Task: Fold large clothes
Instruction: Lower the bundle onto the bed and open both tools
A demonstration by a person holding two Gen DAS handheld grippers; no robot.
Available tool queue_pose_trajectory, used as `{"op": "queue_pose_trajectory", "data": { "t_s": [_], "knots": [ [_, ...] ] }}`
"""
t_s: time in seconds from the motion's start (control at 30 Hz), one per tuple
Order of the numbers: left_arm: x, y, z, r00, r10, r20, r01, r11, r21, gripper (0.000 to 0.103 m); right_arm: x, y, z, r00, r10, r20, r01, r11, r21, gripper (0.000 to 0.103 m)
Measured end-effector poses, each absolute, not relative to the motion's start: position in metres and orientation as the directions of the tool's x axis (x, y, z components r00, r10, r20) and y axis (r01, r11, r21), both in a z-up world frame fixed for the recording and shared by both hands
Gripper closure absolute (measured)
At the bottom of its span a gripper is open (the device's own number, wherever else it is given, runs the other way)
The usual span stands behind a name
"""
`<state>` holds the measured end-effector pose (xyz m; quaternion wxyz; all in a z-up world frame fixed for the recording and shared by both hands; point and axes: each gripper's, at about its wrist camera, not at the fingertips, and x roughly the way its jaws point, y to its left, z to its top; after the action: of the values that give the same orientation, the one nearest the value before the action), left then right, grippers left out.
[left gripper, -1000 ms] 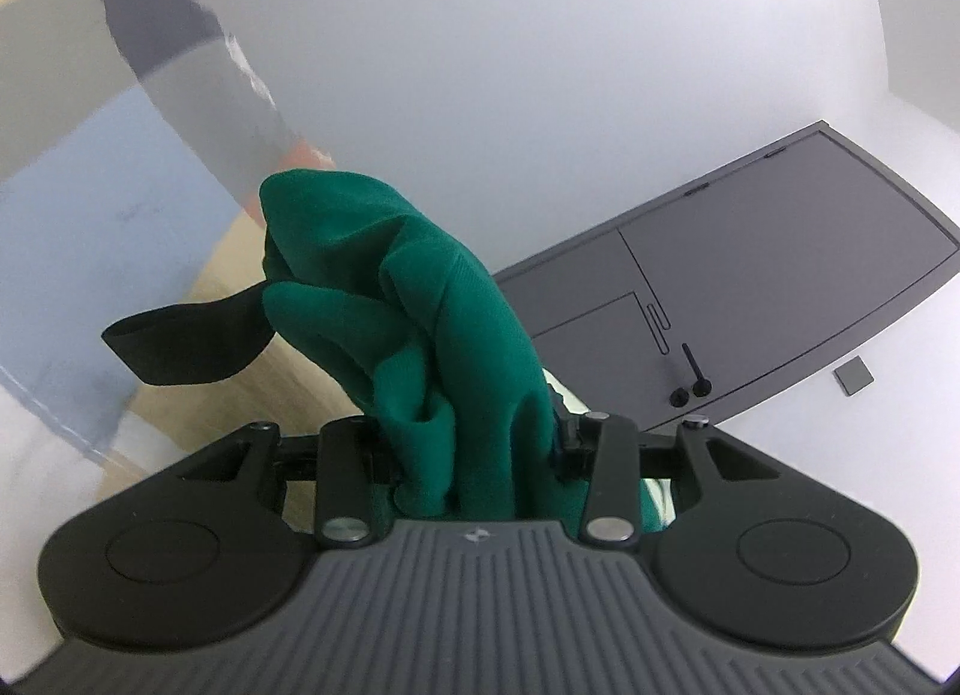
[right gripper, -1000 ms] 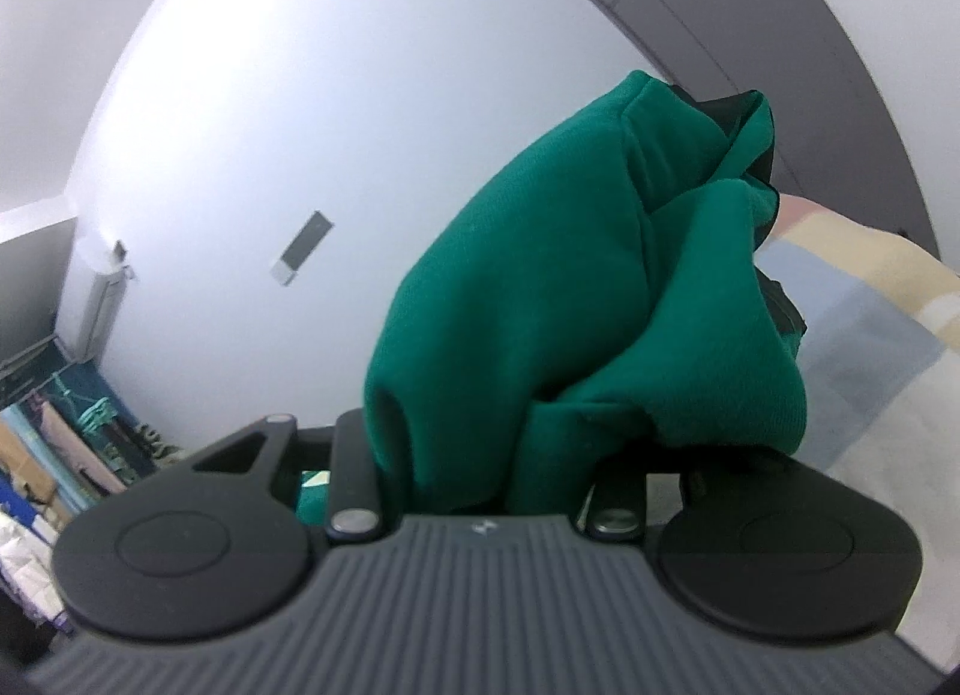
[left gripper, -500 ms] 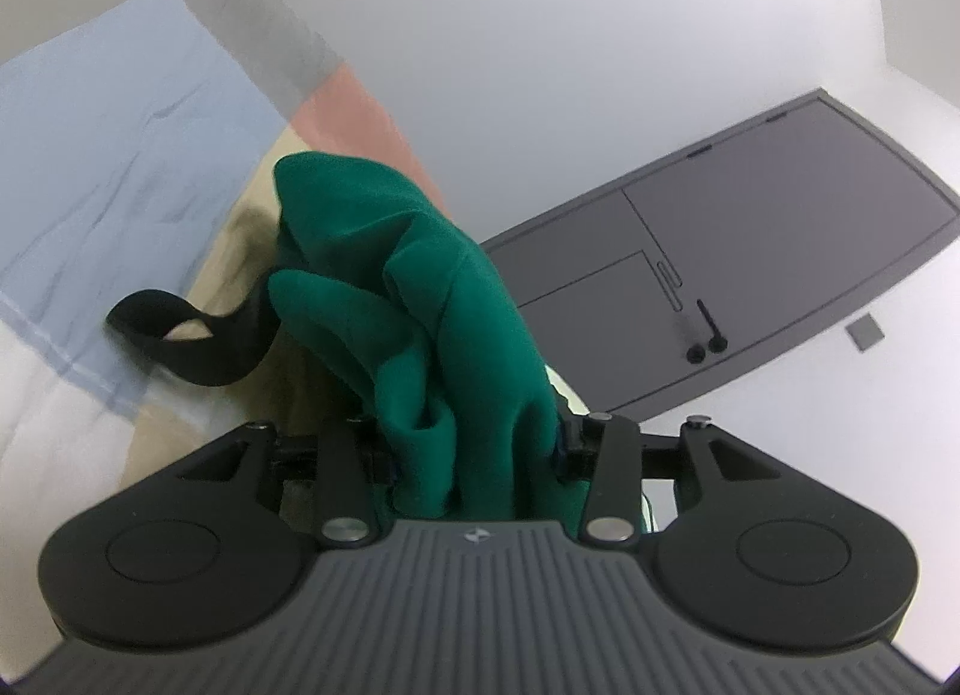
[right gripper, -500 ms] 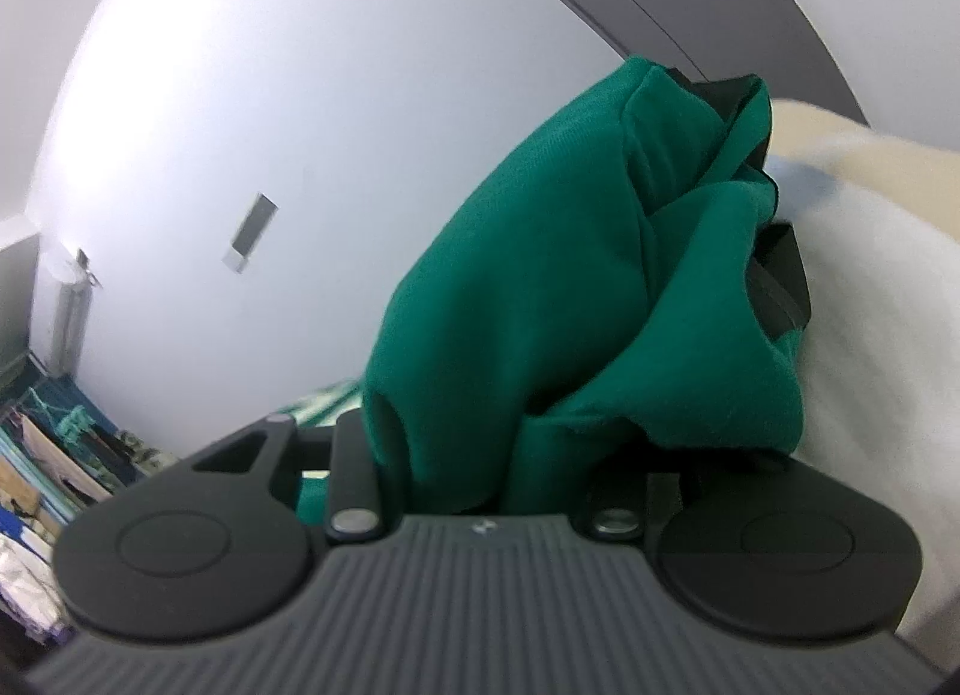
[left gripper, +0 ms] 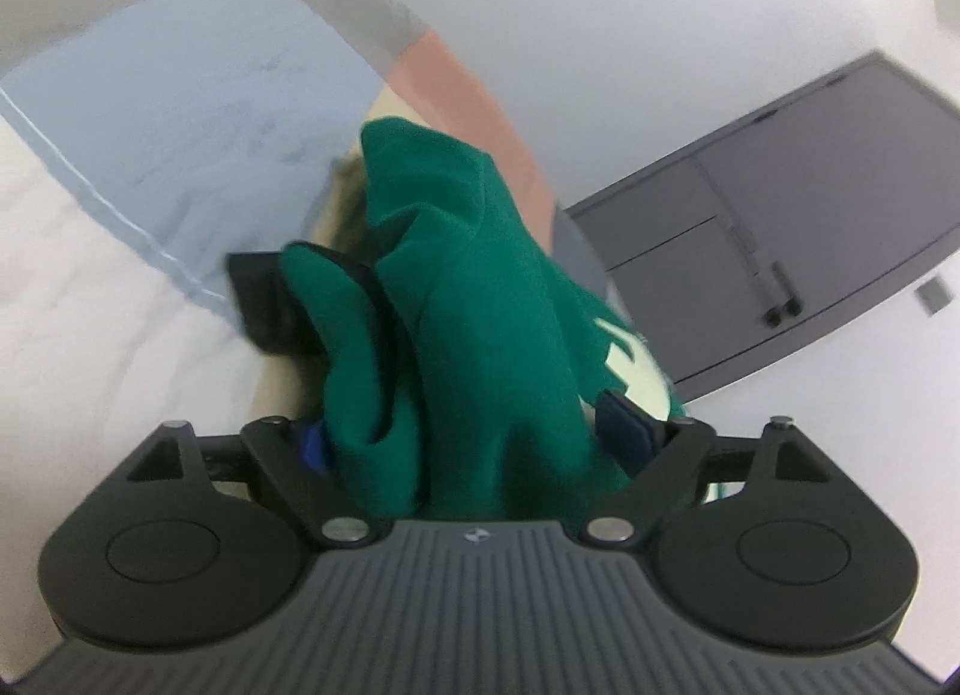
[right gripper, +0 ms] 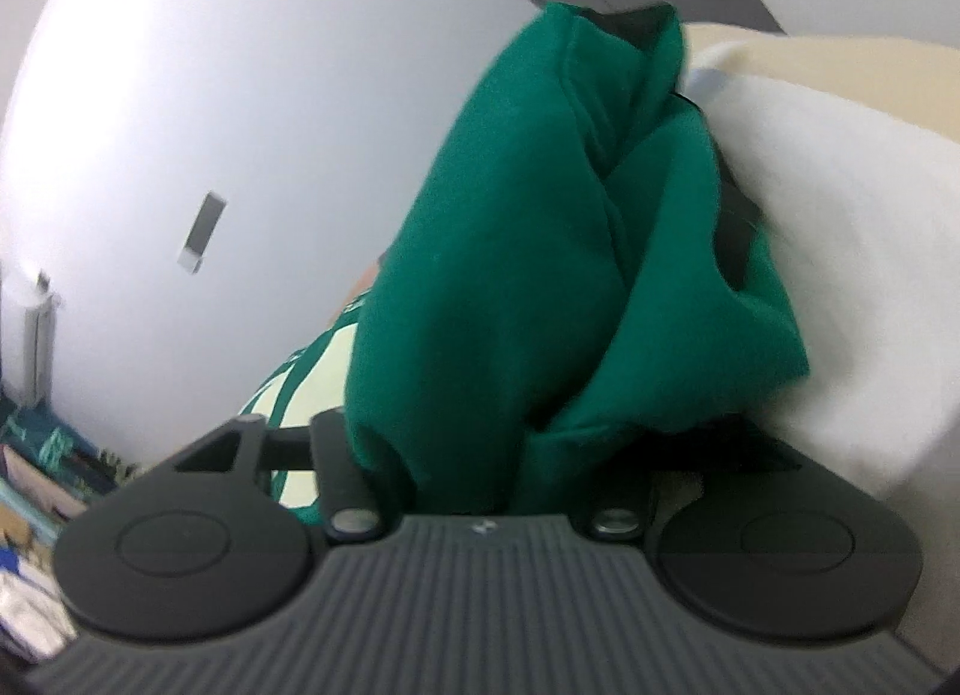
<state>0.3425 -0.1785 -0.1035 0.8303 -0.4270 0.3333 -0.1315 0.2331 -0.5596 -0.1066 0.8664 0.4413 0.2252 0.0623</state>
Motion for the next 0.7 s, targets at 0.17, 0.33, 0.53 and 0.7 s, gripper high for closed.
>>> {"op": "queue_pose_trajectory", "data": {
  "t_s": [0.17,0.33,0.53,0.7],
  "knots": [
    [0.312,-0.172,-0.073,0.751,-0.427,-0.504,-0.049,0.726,-0.686,0.014,0.21,-0.55,-0.099,0.879,0.291,-0.379,0.164,0.561,0.812,0.04],
    [0.28,-0.17,-0.026,0.763,-0.365,-0.534,0.006,0.829,-0.559,0.014,0.167,-0.546,-0.073,0.881,0.212,-0.422,0.216,0.614,0.759,0.039],
    [0.226,-0.18,0.049,0.795,-0.339,-0.502,0.11,0.896,-0.431,0.015,0.128,-0.537,-0.017,0.909,0.134,-0.394,0.177,0.732,0.658,0.039],
    [0.177,-0.195,0.103,0.813,-0.369,-0.451,0.219,0.911,-0.351,0.015,0.096,-0.514,0.042,0.946,0.119,-0.302,0.088,0.801,0.592,0.039]
  ]
}}
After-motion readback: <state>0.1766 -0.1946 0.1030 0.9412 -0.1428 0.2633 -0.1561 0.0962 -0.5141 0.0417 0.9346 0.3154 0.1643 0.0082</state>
